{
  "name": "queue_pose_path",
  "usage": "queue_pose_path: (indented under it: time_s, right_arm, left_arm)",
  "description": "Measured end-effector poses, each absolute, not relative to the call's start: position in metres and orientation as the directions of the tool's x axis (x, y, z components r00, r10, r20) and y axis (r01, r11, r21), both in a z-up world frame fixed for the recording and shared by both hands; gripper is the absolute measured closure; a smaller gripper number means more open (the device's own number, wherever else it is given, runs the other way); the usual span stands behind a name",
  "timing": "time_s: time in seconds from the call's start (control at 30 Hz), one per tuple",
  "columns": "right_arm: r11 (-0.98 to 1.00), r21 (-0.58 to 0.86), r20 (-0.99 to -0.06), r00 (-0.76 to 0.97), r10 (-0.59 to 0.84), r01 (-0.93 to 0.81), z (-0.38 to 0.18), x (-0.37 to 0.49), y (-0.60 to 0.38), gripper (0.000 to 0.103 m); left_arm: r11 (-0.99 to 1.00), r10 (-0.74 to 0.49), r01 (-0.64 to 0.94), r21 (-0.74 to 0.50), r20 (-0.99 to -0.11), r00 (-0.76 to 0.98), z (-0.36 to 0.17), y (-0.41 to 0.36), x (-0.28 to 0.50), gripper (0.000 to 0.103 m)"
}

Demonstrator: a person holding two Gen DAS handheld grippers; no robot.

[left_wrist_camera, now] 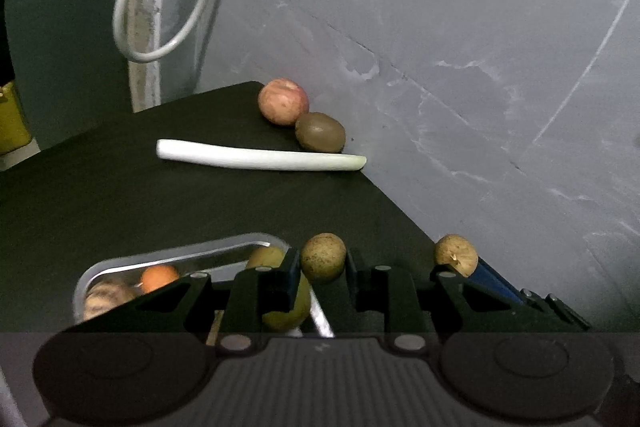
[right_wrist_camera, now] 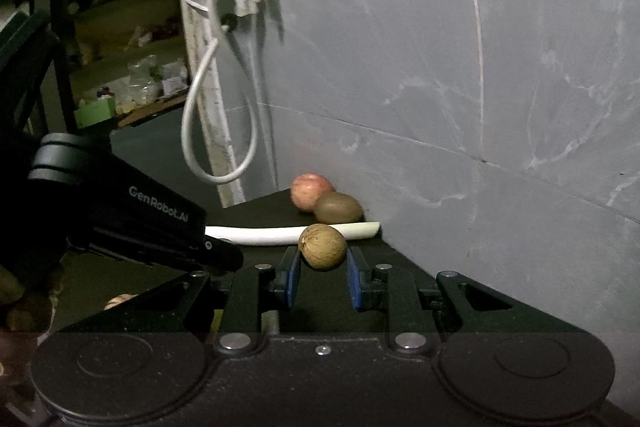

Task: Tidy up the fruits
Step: 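Carry both small round fruits to the tray and release them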

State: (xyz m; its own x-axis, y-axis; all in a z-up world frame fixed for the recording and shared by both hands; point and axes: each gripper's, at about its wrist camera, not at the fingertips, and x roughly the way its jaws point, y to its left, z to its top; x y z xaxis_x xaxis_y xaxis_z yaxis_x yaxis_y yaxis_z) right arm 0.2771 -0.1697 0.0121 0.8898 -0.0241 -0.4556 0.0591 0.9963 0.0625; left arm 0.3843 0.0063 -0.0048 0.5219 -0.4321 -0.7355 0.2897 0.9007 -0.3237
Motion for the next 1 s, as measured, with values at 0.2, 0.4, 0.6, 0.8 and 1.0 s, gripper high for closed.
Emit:
queue_pose_path:
  time_s: [0.2,0.4,0.6,0.8,1.0]
  right_arm:
    - [0.998,0.064,-0.444,0.896,0.009,0.022,0.02,0.245,-0.149,0.077]
    - [0.998,0.048,-0.441,0.896,0.047,-0.029,0.019,0.216,-0.132,0.077]
    - [0.997,0.031,-0.454,0.888,0.077,-0.071,0.012,0.192,-0.12,0.077]
    - [0.993,0.014,-0.47,0.876,0.11,-0.117,0.002,0.172,-0.114,0.077]
    - [0.984,-0.005,-0.489,0.859,0.153,-0.179,-0.006,0.154,-0.107,0.077]
  left_arm:
    - [0.911,-0.413,0.261,-0.319,-0.721,0.556,0.007,0.034,0.349,0.076]
    - [0.923,-0.384,0.219,-0.317,-0.712,0.587,0.012,0.06,0.31,0.076]
    - [0.93,-0.362,0.174,-0.325,-0.715,0.598,0.004,0.079,0.276,0.076]
    - [0.932,-0.348,0.136,-0.335,-0.728,0.591,-0.011,0.092,0.253,0.076]
    - [0.934,-0.332,0.098,-0.344,-0.73,0.598,-0.019,0.1,0.232,0.076]
